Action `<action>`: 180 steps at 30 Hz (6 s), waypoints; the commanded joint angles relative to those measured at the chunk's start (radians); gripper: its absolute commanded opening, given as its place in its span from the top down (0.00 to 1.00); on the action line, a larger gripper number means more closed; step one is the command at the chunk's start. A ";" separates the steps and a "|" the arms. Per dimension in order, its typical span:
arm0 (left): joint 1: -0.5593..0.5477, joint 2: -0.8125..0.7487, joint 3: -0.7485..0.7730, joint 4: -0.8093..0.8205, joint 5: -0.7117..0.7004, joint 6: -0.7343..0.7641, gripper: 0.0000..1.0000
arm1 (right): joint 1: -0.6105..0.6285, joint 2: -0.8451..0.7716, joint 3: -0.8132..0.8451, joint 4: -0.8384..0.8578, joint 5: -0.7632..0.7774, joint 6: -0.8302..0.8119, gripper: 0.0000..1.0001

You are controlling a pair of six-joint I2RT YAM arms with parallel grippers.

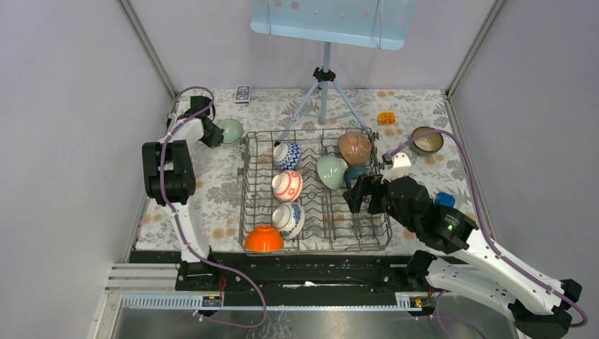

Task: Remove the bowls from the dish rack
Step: Place the bowl at the center of the board, then pick up the bowl from the dish rack.

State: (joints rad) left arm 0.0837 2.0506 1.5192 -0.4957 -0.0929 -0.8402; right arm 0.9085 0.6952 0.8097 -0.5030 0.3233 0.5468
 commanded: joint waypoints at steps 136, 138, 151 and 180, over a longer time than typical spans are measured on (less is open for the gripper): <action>-0.833 -0.399 -0.570 0.764 0.088 -0.275 0.24 | -0.416 0.655 0.195 0.358 -0.202 0.160 0.42; -0.834 -0.407 -0.574 0.745 0.087 -0.272 0.21 | -0.416 0.664 0.201 0.360 -0.198 0.156 0.42; -0.834 -0.416 -0.593 0.713 0.082 -0.267 0.18 | -0.418 0.717 0.217 0.371 -0.216 0.155 0.43; -0.815 -0.389 -0.597 0.785 0.170 -0.236 0.32 | -0.427 0.749 0.213 0.377 -0.272 0.168 0.46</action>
State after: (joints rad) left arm -0.7441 1.6405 0.9054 0.2111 0.0284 -1.0954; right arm 0.4927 1.4300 0.9844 -0.1448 0.0792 0.7048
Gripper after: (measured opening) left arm 0.704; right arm 0.545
